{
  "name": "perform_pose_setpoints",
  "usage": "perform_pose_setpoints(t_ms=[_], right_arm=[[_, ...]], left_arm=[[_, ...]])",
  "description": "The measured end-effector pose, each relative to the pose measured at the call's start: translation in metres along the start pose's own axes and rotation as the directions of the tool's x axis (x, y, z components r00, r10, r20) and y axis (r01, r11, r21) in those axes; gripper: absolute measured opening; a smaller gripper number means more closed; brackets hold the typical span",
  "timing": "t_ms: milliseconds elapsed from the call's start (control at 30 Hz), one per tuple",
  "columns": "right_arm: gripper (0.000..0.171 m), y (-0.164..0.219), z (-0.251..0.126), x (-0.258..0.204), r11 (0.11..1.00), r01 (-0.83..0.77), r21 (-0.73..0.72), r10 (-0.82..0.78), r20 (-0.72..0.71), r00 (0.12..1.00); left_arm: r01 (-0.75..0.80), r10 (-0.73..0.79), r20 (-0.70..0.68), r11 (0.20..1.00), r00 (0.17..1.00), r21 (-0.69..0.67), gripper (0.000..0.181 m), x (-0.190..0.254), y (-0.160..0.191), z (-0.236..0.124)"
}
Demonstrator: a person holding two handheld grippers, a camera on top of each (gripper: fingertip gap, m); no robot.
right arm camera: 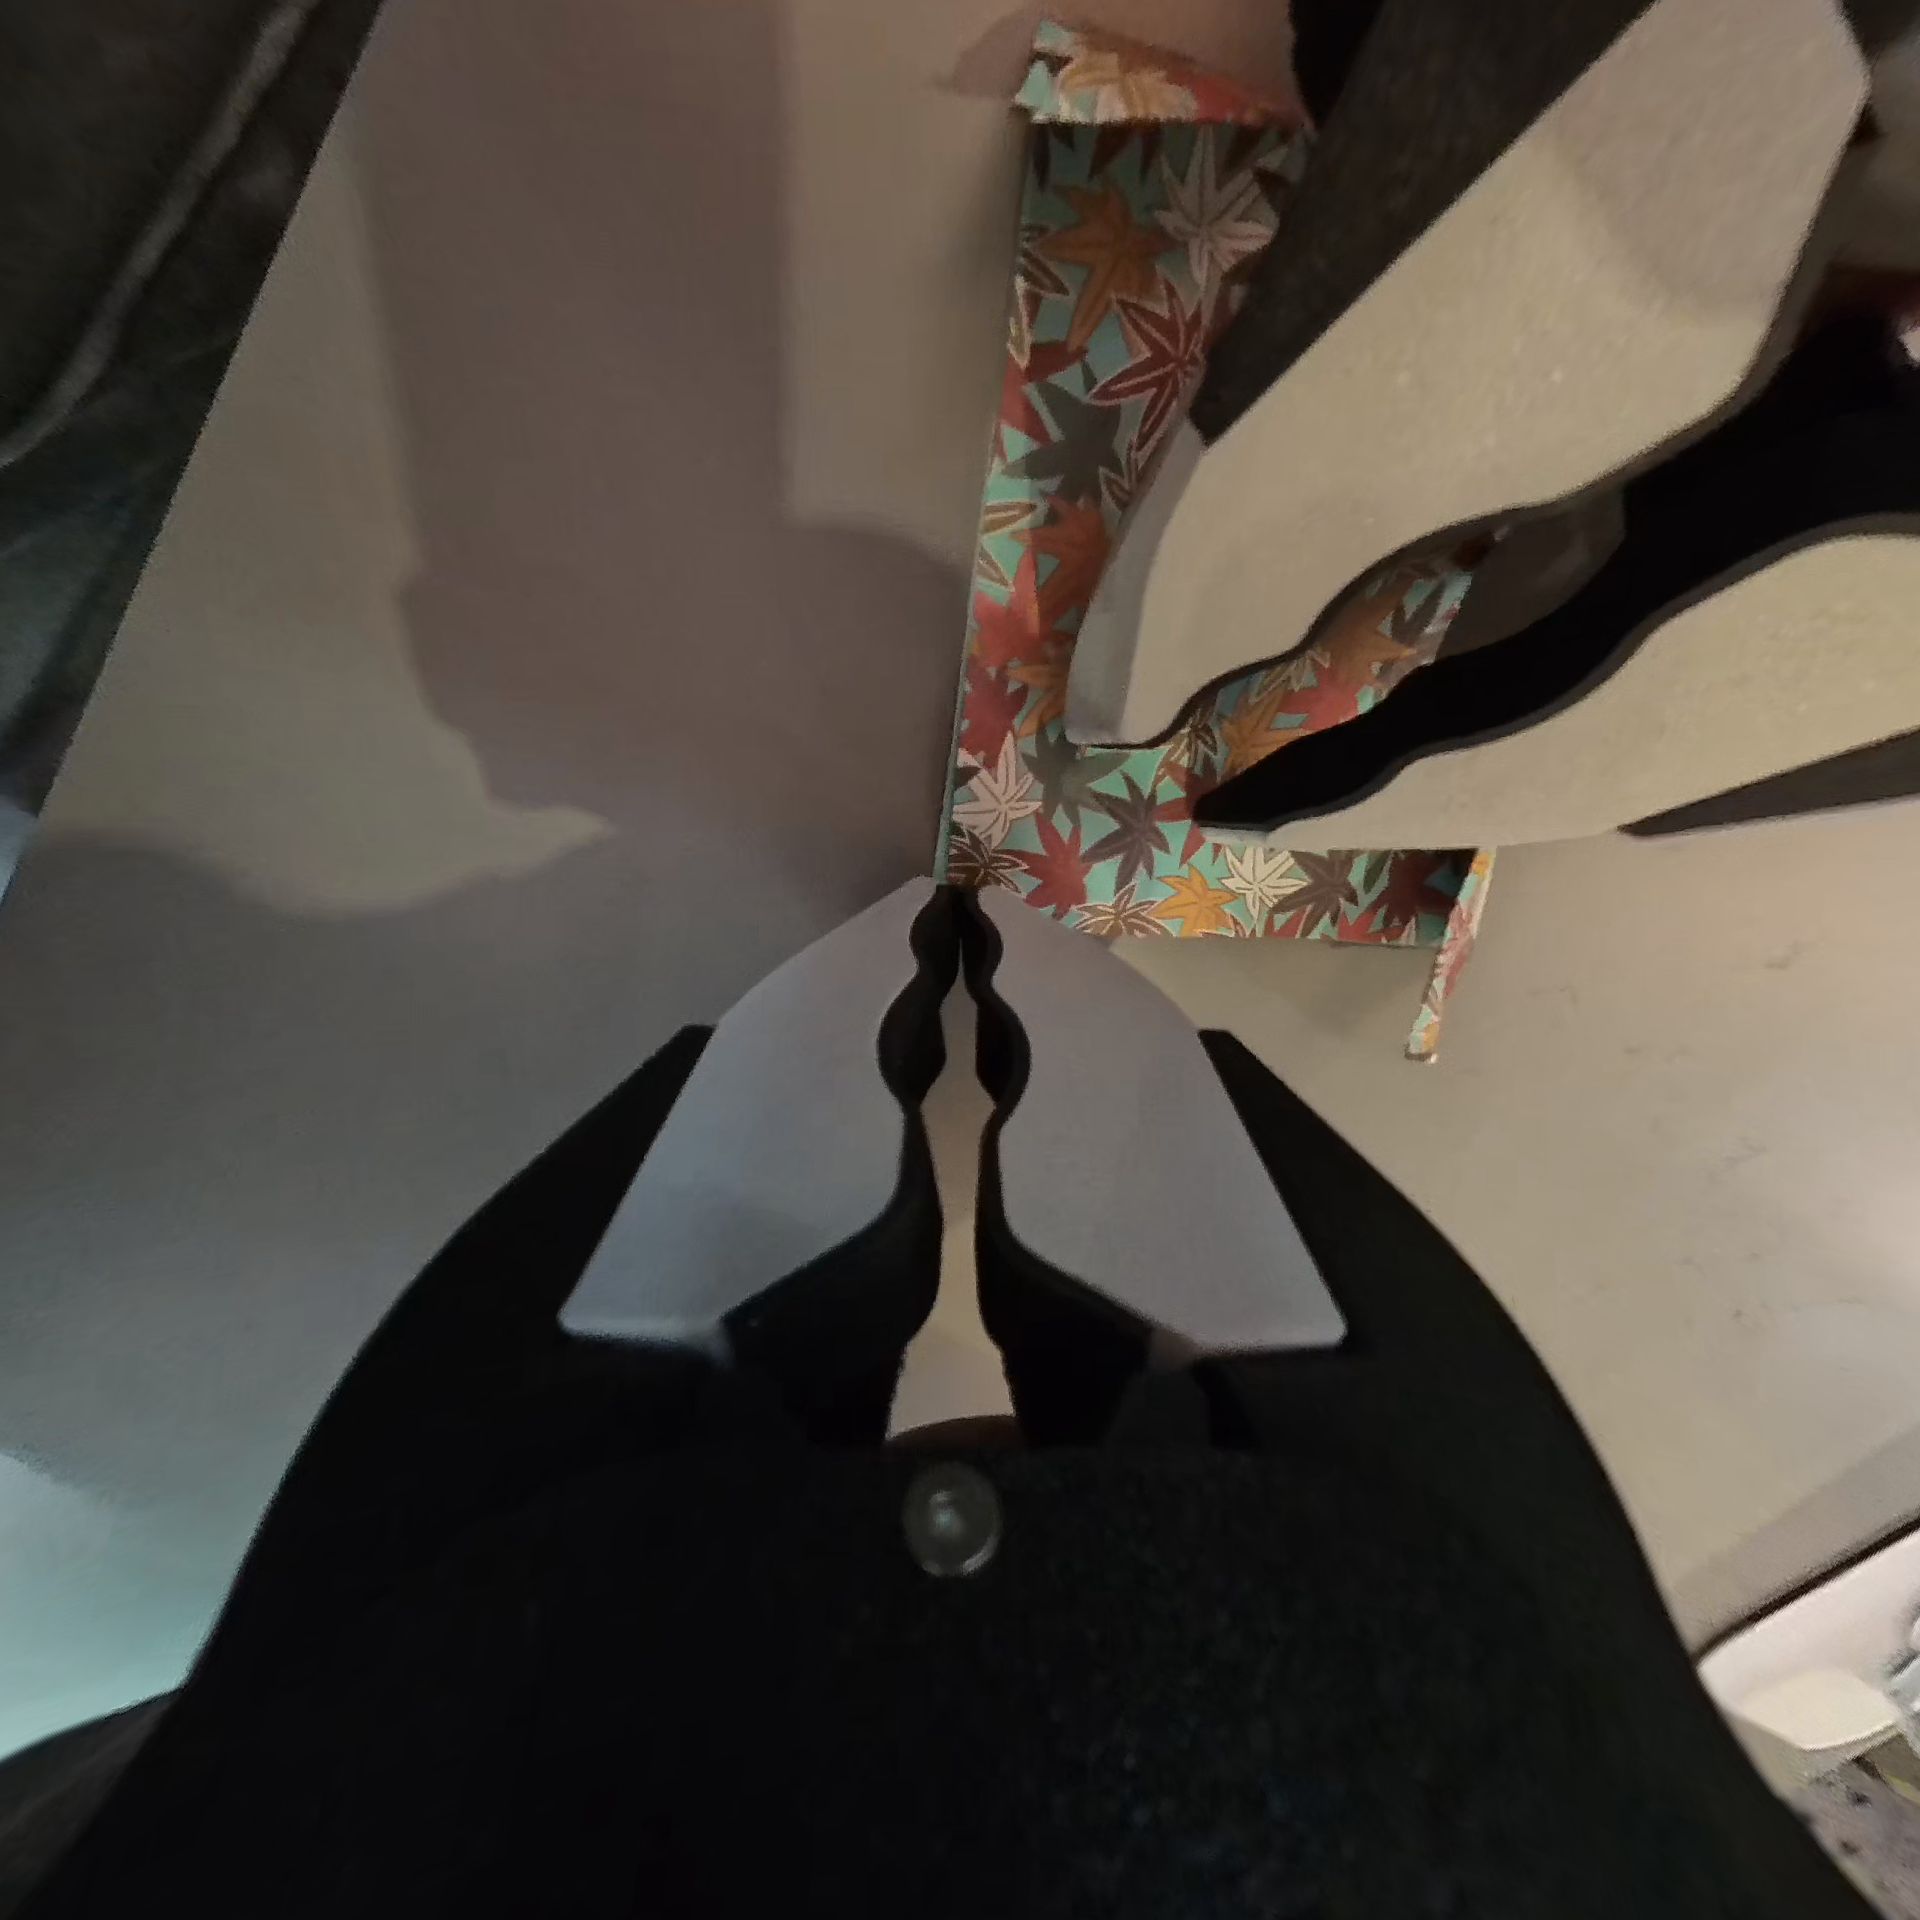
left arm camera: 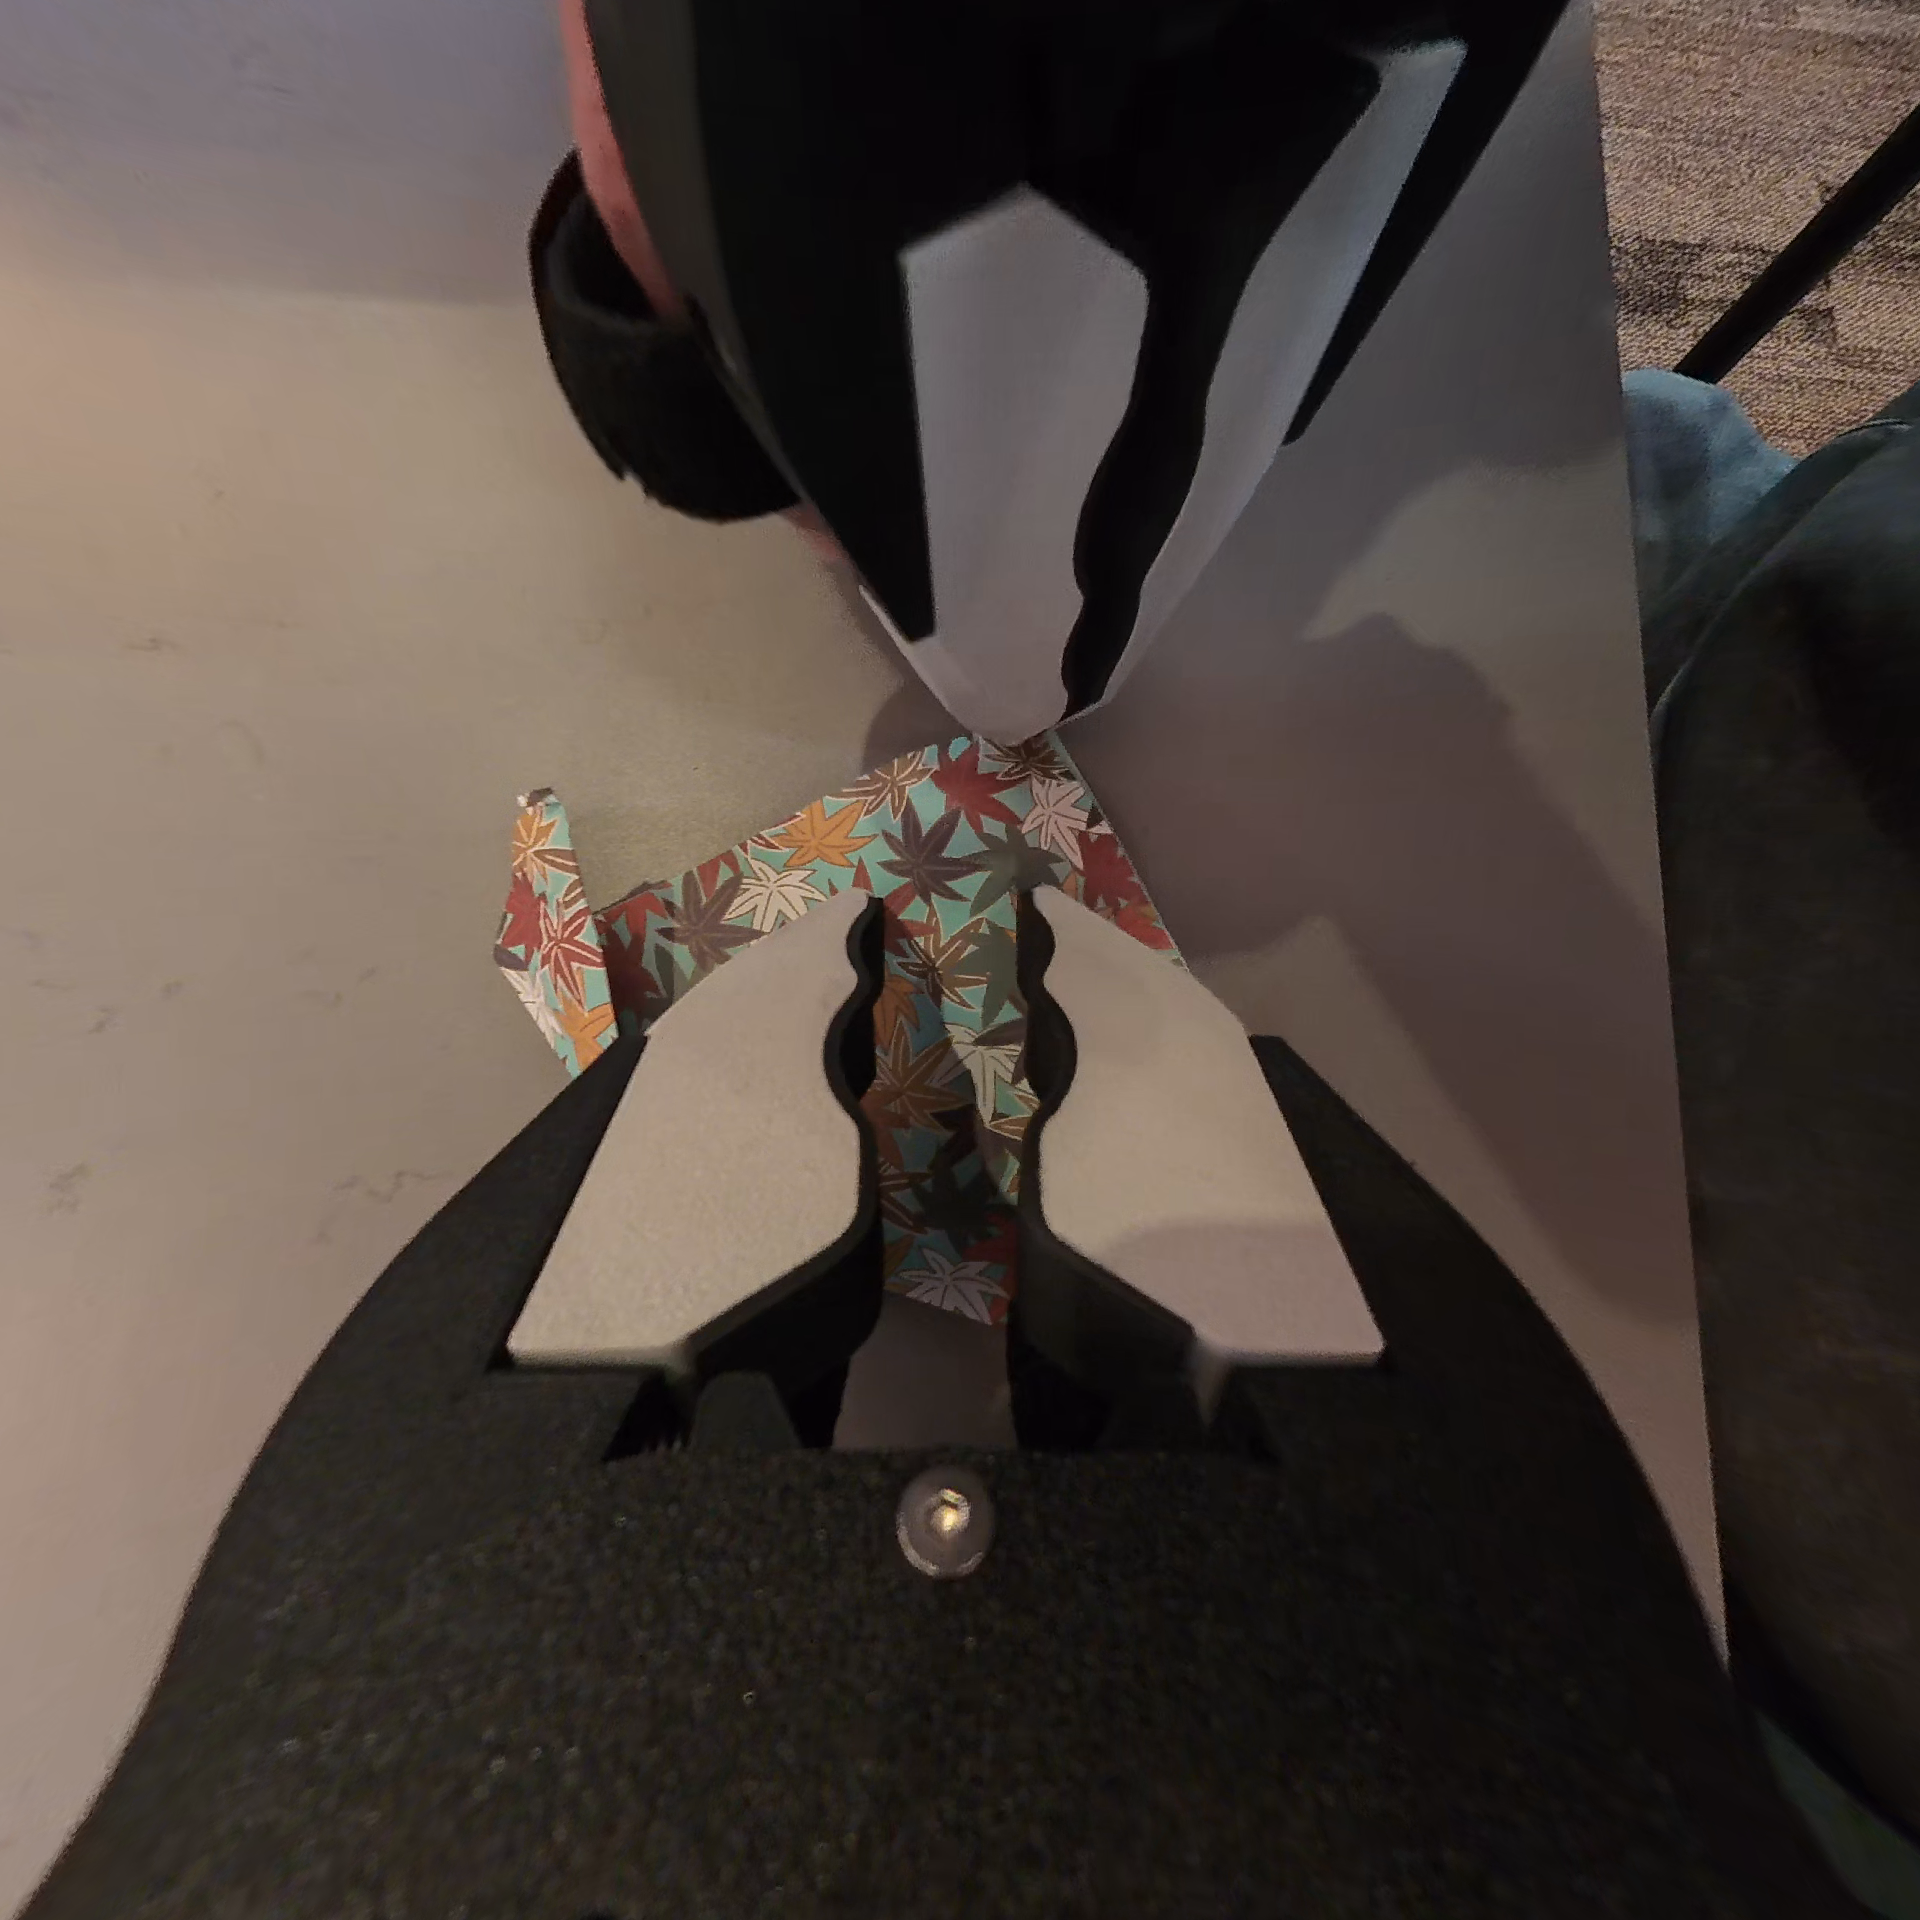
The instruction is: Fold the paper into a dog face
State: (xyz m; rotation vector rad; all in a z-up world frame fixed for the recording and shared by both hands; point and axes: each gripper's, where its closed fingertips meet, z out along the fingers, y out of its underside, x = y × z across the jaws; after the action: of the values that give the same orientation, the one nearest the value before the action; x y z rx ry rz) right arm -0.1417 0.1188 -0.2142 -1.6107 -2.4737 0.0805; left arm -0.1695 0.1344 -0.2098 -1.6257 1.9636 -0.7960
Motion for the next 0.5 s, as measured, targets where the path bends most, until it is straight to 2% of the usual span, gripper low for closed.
perform_pose_setpoints(t_ms=[167,300,500], right_arm=[[0.012,0.004,-0.002,-0.002,0.986,-0.162,0.026,0.163,-0.025,0.986],[0.010,0.000,-0.002,-0.006,0.937,-0.337,0.094,0.338,0.005,0.941],[0.000,0.000,-0.002,-0.010,0.760,-0.630,0.159,0.641,-0.021,0.768]], left_arm=[[0.001,-0.001,0.011,1.000,1.000,-0.001,0.021,-0.001,0.000,0.000],[-0.001,0.002,0.019,1.000,1.000,-0.002,0.020,-0.002,0.000,0.000],[0.000,0.000,0.029,1.000,1.000,-0.002,0.020,-0.002,0.000,0.000]])
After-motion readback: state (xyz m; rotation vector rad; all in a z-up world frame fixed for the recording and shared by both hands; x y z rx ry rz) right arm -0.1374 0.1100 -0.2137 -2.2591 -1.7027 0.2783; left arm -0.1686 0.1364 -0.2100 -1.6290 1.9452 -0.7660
